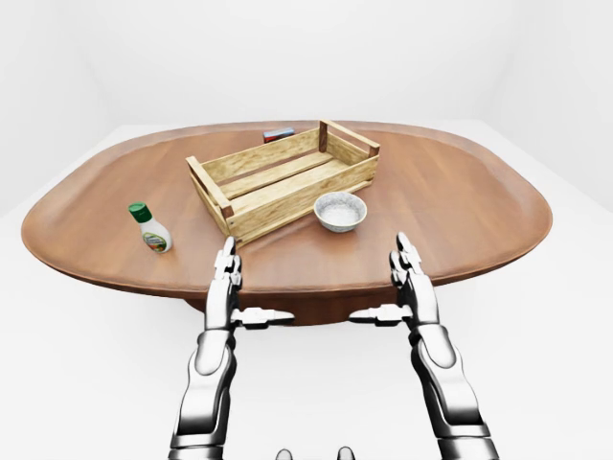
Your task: Pick up the salad dressing and put it in the tray.
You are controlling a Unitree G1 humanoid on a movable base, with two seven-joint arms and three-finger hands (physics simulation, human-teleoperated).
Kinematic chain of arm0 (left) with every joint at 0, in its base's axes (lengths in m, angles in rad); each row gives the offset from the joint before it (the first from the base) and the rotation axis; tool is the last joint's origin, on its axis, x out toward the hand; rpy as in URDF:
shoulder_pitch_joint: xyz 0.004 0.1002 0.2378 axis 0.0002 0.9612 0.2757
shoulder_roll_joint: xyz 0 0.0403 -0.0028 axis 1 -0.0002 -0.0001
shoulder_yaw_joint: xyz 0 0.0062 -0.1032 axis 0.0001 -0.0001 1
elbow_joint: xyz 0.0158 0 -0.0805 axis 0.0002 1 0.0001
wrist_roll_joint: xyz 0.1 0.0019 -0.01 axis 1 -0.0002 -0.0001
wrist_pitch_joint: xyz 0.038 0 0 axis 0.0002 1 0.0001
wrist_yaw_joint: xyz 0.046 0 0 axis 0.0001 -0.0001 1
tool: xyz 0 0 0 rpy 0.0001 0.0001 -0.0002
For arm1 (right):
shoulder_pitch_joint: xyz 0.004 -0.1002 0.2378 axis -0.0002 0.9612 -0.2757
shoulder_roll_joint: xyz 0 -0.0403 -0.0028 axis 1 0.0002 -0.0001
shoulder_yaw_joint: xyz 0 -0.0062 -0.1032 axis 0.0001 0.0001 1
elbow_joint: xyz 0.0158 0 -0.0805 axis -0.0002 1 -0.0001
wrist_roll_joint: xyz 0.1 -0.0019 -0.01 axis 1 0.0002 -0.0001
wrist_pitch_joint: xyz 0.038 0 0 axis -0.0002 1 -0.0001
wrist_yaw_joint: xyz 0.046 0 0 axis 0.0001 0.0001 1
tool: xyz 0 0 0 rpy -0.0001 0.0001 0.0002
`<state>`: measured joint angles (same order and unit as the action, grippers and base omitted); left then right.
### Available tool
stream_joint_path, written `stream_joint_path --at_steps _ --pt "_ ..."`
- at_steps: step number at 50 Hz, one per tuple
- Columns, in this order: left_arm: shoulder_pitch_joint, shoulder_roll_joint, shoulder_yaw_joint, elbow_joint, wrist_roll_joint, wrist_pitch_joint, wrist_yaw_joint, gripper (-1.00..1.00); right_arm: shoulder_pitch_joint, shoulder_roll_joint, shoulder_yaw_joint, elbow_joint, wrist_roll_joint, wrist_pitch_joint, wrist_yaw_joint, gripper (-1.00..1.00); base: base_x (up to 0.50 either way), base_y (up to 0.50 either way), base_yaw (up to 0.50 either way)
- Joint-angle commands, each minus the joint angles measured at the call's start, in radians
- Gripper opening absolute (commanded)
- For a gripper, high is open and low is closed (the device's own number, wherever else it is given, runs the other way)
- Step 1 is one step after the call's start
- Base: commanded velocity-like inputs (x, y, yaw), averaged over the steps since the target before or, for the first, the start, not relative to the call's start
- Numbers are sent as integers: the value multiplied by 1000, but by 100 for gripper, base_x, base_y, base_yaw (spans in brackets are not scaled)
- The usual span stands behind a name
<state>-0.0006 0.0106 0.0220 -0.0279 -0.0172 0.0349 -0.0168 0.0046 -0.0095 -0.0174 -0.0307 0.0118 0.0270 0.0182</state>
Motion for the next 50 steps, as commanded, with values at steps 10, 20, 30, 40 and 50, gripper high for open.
stream_joint_path --at_steps 10,20,30,40,50 --pt "-55 129 293 -422 -204 52 -57 100 15 -111 -308 -668 84 60 107 100 0 0 0" --pt "-85 226 466 -465 -286 52 -68 100 -25 -216 -723 -842 271 60 165 100 0 0 0" --pt "-86 286 575 -514 -326 52 -80 100 -12 -298 -911 -856 361 60 171 100 0 0 0" --pt "-94 398 775 -530 -430 52 -68 100 9 -321 -935 -850 249 60 222 100 0 0 0" --pt "-81 416 797 -507 -434 52 -70 100 -6 -293 -878 -839 70 60 268 100 0 44 0"
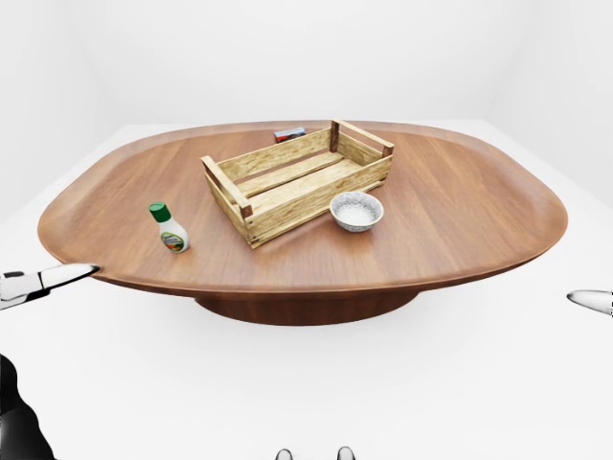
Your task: Pick up the salad dressing and put it in the tray.
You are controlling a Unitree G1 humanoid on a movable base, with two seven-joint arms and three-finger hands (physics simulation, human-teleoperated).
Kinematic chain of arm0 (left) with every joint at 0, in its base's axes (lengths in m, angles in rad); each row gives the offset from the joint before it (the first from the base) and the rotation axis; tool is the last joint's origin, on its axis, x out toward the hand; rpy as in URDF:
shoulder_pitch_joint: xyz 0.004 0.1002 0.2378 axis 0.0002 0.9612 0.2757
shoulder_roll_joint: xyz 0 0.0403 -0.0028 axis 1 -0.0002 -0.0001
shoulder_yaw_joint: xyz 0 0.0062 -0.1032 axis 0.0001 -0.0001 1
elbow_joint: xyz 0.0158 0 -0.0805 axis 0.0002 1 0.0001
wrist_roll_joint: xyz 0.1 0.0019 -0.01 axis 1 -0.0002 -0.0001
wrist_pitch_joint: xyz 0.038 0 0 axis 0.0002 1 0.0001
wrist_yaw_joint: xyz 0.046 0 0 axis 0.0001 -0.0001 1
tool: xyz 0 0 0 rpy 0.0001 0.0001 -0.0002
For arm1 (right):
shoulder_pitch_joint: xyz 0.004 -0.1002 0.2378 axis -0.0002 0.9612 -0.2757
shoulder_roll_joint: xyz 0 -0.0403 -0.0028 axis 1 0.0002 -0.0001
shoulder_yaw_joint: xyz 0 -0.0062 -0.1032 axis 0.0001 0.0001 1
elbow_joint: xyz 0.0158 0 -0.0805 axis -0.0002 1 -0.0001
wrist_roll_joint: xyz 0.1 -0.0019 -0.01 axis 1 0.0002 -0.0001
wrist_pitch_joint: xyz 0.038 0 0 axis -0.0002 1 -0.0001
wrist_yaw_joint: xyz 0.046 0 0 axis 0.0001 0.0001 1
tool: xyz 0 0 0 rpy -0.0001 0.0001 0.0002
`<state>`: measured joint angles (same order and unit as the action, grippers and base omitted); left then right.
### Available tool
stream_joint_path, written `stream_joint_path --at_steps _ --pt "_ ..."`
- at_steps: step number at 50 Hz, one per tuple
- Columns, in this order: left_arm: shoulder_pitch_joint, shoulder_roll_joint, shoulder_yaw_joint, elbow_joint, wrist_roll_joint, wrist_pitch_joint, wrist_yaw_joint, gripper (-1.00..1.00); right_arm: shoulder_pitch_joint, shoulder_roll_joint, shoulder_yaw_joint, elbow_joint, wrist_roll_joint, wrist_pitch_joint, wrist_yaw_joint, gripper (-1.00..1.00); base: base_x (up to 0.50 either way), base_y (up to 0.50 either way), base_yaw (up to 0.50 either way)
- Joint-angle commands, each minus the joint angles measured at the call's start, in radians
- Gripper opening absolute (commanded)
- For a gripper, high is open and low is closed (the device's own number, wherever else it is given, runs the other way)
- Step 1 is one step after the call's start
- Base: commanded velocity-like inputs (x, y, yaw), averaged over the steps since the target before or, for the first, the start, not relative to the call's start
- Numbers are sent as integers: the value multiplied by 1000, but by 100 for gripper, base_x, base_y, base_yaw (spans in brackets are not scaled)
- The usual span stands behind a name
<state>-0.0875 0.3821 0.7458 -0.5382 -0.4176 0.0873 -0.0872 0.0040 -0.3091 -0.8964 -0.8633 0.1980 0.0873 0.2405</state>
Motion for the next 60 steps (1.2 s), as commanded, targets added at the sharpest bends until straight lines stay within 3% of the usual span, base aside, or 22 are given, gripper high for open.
stream_joint_path --at_steps 1,12,22,35,52,60 --pt "7 42 67 -2 -30 0 1 100 -7 7 3 -13 -119 0 50 100 0 50 0" --pt "6 38 57 10 -16 0 -9 100 -16 11 38 -22 -186 0 78 100 1 50 0" --pt "5 45 70 9 -20 0 -10 100 -28 1 -28 -33 -115 0 98 100 16 50 0" --pt "6 46 71 13 -12 0 -14 100 -22 -14 -70 -58 11 0 89 100 46 26 0" --pt "11 41 71 20 -5 0 -21 100 -11 -14 -75 -63 45 0 84 100 50 5 0" --pt "13 35 60 24 5 0 -25 100 11 4 5 -42 -114 0 125 100 50 11 0"
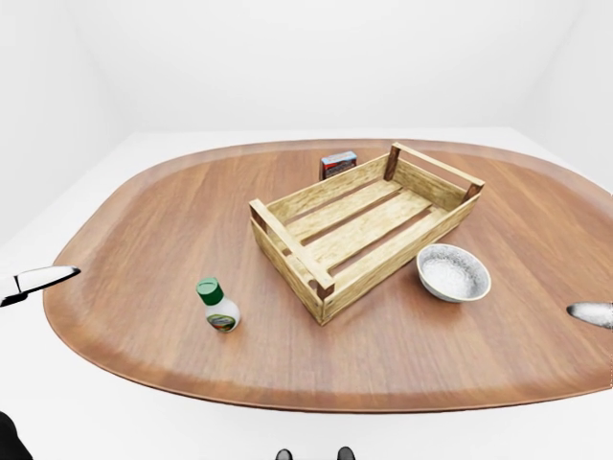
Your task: Pick up the salad dressing and put it in the tray.
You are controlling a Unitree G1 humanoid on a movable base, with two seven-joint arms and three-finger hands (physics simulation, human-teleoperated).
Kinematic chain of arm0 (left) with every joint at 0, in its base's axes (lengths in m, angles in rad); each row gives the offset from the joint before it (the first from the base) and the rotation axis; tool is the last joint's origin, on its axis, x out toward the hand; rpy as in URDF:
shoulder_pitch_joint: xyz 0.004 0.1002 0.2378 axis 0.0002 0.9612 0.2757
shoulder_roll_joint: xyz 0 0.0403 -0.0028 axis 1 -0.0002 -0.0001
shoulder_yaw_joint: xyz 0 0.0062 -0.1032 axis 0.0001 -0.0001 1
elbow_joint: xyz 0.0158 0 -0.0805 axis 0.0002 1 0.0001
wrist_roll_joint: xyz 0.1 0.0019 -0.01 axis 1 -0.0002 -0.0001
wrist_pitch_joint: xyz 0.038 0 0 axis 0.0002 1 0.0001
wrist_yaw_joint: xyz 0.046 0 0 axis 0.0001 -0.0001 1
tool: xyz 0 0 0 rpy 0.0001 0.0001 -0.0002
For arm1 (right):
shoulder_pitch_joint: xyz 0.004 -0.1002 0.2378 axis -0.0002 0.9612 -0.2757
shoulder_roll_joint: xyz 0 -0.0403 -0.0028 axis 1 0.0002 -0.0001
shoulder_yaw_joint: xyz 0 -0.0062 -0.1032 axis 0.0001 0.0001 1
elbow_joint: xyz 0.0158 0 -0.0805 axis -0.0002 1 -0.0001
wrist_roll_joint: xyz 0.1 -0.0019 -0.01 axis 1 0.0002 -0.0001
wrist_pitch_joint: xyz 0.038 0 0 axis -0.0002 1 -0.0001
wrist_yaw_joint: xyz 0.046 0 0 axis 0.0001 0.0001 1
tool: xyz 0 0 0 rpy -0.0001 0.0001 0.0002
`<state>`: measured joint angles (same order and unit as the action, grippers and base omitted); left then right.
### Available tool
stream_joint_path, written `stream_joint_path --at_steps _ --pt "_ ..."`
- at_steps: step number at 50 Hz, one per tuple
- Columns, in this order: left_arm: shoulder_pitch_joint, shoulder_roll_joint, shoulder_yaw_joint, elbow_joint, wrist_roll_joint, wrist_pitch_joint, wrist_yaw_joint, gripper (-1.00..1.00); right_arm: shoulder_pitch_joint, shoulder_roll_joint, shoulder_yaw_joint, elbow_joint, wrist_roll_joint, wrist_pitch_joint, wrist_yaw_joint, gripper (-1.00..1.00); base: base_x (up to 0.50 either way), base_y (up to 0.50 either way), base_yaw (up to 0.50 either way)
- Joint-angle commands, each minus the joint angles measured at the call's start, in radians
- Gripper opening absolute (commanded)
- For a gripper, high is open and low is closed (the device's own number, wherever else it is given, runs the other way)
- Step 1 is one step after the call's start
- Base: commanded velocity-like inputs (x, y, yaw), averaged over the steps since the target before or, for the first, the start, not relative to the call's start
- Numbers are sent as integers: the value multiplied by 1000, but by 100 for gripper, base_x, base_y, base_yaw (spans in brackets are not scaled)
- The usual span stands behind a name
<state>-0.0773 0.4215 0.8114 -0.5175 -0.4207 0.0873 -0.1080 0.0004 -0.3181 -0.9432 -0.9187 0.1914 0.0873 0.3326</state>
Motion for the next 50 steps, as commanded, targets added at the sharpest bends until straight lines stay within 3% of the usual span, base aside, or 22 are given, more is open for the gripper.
stream_joint_path --at_steps 1,18,25,41,45,47,48,49,50 --pt "2 -5 -4 3 6 0 -4 100 13 15 52 14 -119 0 41 100 47 36 0" --pt "2 -4 -3 0 6 0 -8 100 5 37 52 30 -159 0 67 100 47 36 0" --pt "1 -7 -10 4 11 0 -8 100 -14 30 -35 9 65 0 14 100 50 12 0" --pt "4 -14 -16 4 19 0 -15 100 26 30 -29 26 109 0 -18 100 50 -5 0" --pt "4 -14 -13 2 18 0 -16 100 29 54 -68 33 222 0 -65 100 37 -4 0" --pt "5 -15 -14 0 18 0 -16 100 38 45 -49 39 192 0 -78 100 0 0 0" --pt "5 -16 -15 -1 19 0 -16 100 65 37 -23 39 143 0 -54 100 0 0 0" --pt "5 -16 -15 -1 19 0 -16 100 83 27 36 54 0 0 -64 100 2 23 0" --pt "6 -16 -15 0 19 0 -17 100 68 45 26 46 7 0 -40 100 5 50 0"
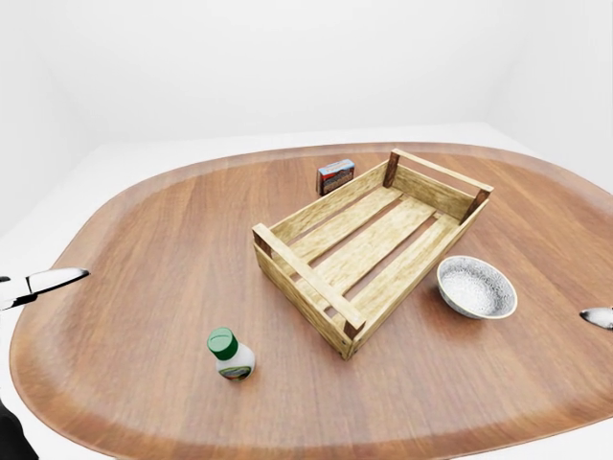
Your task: Pick up the salad dressing and put it in the tray.
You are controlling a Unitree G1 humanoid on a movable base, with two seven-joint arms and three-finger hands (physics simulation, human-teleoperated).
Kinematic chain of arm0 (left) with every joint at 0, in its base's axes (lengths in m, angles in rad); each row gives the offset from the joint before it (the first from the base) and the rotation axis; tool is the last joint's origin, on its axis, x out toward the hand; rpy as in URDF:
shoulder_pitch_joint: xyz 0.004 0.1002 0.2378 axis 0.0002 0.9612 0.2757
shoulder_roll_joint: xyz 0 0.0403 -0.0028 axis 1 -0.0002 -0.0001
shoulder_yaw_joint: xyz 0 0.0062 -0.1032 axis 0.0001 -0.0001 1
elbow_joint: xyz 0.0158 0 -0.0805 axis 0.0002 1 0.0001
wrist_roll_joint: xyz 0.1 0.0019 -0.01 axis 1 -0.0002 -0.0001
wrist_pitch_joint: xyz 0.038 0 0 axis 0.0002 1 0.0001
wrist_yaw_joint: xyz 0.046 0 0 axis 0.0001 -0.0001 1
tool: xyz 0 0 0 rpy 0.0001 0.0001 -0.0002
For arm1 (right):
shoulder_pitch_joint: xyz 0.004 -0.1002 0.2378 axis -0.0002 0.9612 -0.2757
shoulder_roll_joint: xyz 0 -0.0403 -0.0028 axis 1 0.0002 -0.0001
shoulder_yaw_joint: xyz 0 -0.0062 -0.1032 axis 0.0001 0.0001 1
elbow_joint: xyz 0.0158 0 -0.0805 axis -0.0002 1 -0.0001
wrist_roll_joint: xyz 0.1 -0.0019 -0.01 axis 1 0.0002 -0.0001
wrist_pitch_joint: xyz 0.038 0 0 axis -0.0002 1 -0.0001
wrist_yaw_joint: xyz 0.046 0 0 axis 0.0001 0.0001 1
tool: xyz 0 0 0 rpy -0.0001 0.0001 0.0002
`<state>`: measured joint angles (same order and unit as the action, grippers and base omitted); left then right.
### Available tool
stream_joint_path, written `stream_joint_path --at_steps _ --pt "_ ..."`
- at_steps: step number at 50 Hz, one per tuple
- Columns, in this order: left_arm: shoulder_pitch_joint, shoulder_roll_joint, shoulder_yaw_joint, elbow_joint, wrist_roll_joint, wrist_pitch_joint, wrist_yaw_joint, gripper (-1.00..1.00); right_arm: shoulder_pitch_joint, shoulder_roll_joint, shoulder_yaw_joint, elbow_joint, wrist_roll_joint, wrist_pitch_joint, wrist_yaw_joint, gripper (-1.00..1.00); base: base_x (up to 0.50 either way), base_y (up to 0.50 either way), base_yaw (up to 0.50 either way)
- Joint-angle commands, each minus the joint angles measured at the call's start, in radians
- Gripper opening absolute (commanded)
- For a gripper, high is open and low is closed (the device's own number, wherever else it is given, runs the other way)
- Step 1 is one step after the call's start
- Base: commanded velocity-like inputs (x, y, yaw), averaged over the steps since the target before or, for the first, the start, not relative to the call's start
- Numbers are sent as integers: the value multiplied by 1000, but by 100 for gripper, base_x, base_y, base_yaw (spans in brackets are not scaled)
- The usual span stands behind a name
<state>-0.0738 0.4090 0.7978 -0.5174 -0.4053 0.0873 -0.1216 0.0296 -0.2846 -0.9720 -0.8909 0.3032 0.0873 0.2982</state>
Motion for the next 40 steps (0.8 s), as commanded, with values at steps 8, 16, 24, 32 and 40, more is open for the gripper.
stream_joint_path --at_steps 8,16,24,32,40 --pt "3 -2 3 6 6 0 -7 100 7 18 0 25 18 0 -39 100 3 25 0" --pt "-1 10 16 9 -10 0 3 100 -481 -154 579 178 -99 0 -253 100 0 0 0" --pt "0 14 22 5 -16 0 4 100 -549 -90 700 239 -184 0 -224 100 0 0 0" --pt "3 11 18 16 -11 0 -2 100 -578 -31 771 283 -266 0 -185 100 0 0 0" --pt "3 9 14 14 -9 0 -2 100 -563 51 854 296 -363 0 -136 100 0 0 0"
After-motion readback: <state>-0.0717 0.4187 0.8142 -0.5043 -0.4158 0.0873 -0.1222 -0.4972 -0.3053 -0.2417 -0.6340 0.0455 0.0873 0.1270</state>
